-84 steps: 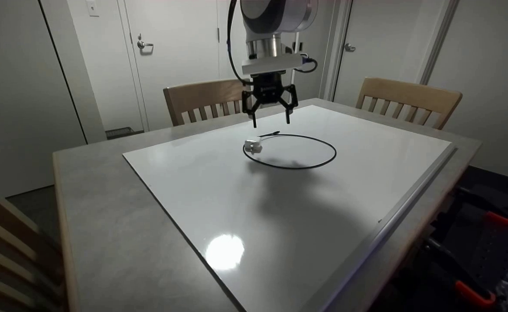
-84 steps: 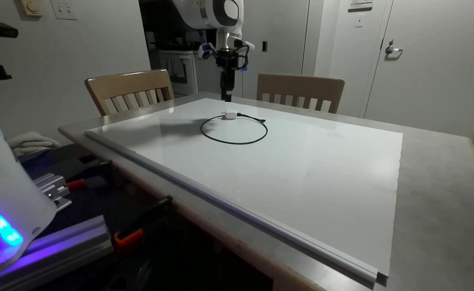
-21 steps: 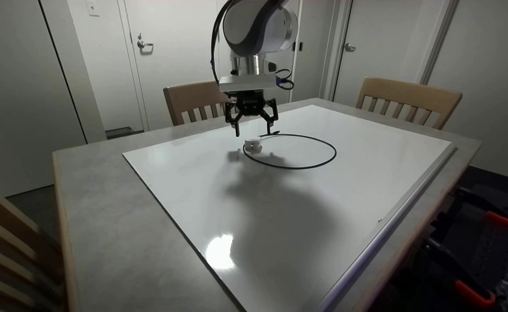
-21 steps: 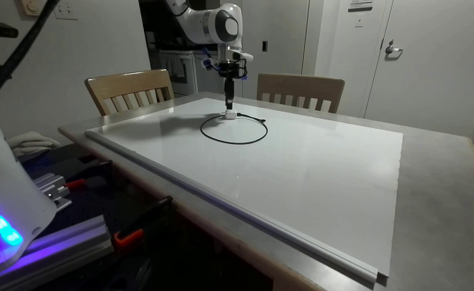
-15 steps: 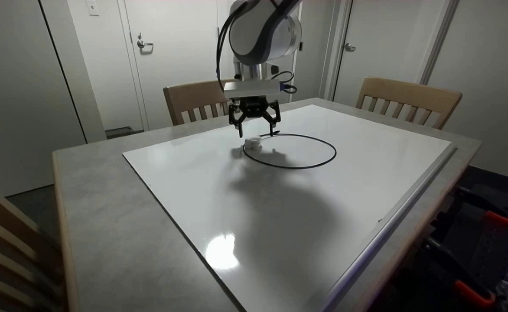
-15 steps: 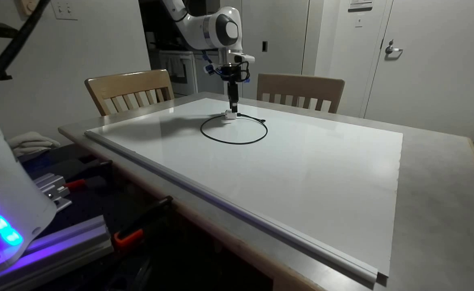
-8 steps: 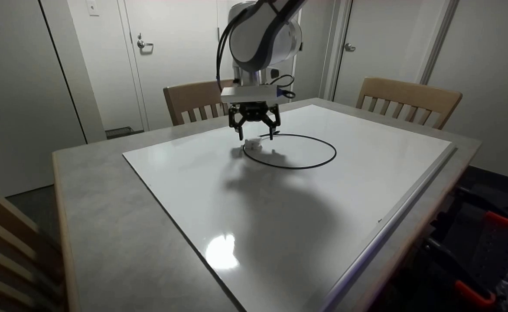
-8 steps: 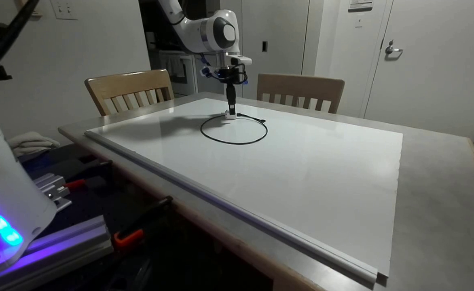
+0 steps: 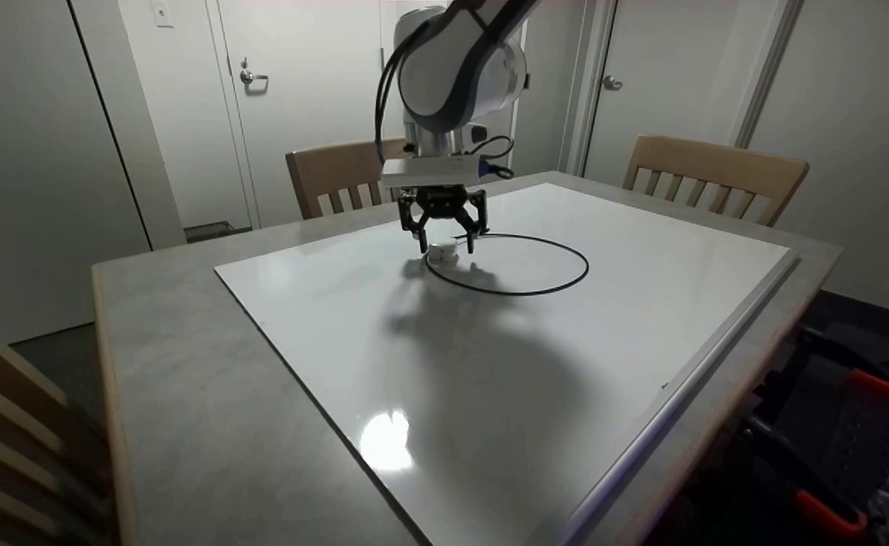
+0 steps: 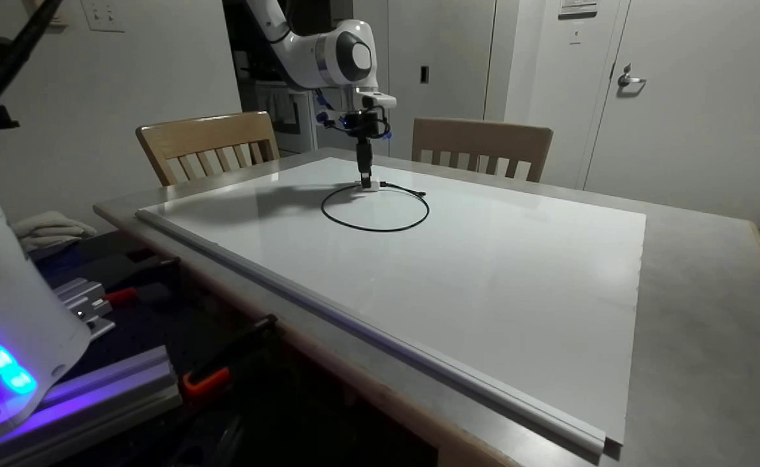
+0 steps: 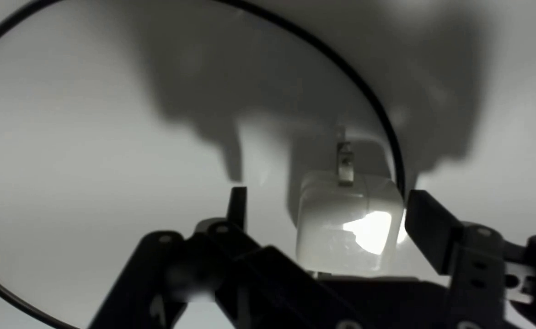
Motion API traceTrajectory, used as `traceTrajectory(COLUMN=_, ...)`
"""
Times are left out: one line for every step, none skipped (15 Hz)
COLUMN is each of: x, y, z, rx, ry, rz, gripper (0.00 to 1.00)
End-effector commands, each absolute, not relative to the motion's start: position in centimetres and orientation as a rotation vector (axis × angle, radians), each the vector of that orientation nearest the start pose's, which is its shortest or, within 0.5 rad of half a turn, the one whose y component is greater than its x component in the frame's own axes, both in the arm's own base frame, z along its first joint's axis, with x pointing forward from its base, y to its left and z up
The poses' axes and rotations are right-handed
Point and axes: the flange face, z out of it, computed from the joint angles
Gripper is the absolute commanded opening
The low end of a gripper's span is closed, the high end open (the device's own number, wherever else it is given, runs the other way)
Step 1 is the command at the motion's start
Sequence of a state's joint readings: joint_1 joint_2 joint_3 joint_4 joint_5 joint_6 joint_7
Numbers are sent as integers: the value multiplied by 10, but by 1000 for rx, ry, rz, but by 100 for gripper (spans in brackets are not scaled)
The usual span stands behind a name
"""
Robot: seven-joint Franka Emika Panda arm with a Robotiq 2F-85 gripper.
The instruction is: Straighten the charger on the table
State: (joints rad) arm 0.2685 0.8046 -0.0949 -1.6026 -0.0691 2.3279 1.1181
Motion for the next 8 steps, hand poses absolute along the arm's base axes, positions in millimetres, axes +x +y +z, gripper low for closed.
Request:
traceTrajectory(x=668, y=121, z=153, rx=-2983, ry=1389, rz=-45, gripper=57)
traceTrajectory(x=669, y=120, z=153, rx=-2983, ry=1389, rz=-46, gripper=51)
traceTrajectory(x=669, y=120, z=153, rx=-2983, ry=1389, rz=-48, gripper=43)
traceTrajectory(x=669, y=119, z=153, rx=-2985, ry=1388, rz=-50, gripper=37)
traceTrajectory(x=670, y=119, z=153, rx=-2986, ry=1388, rz=-51, gripper=29)
traceTrajectory(x=671, y=118, z=154, rx=-2991, ry=1381, rz=-53, gripper=27)
traceTrajectory(x=671, y=118, z=154, rx=-3002, ry=1369, rz=-54, gripper=27)
traceTrajectory(x=672, y=118, z=154, rx=-3008, ry=1366, rz=-54, gripper=27)
